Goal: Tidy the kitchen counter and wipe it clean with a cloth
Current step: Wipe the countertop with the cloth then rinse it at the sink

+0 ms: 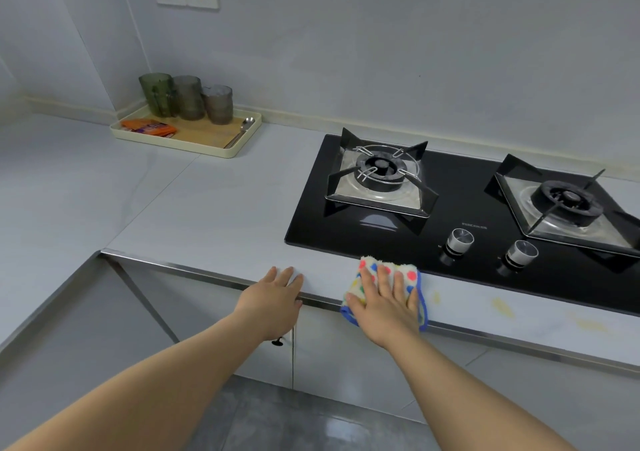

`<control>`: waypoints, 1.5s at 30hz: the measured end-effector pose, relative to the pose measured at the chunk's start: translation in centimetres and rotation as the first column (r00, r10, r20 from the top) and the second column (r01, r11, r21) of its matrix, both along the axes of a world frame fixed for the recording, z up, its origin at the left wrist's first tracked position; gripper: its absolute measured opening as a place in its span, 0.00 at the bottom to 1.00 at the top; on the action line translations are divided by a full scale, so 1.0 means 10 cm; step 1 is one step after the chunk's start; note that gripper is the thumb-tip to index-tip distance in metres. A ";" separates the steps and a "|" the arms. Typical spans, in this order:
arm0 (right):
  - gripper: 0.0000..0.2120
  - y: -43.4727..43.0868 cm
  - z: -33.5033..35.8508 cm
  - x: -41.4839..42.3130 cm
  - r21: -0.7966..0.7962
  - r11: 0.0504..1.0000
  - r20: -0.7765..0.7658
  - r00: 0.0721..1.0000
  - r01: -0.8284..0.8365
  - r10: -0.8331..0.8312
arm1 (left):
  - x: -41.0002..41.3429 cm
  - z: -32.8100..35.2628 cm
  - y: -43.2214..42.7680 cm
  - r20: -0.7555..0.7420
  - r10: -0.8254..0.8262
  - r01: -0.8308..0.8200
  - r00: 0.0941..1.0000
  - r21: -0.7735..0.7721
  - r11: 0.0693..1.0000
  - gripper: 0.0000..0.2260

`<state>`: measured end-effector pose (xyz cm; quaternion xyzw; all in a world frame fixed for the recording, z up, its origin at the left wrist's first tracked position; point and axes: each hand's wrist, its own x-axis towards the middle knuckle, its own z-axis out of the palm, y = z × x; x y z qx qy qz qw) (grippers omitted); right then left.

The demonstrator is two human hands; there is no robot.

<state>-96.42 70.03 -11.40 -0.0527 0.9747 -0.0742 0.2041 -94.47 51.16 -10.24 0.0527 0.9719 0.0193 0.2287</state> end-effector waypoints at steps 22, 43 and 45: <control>0.27 0.49 -0.03 0.01 -0.032 0.998 -0.049 0.997 -0.053 0.052 | -0.25 -0.01 0.86 -0.016 -0.056 0.055 0.998 -0.014 0.998 0.23; 0.25 1.39 0.00 0.05 0.042 0.990 -0.025 0.991 0.132 -0.131 | -0.14 -0.08 0.87 -0.083 -0.030 0.027 0.996 -0.039 0.999 0.25; 0.26 1.34 -0.01 0.05 0.030 0.986 -0.029 0.986 0.162 -0.161 | -0.13 -0.07 0.99 -0.122 -0.042 0.038 0.992 -0.033 0.999 0.24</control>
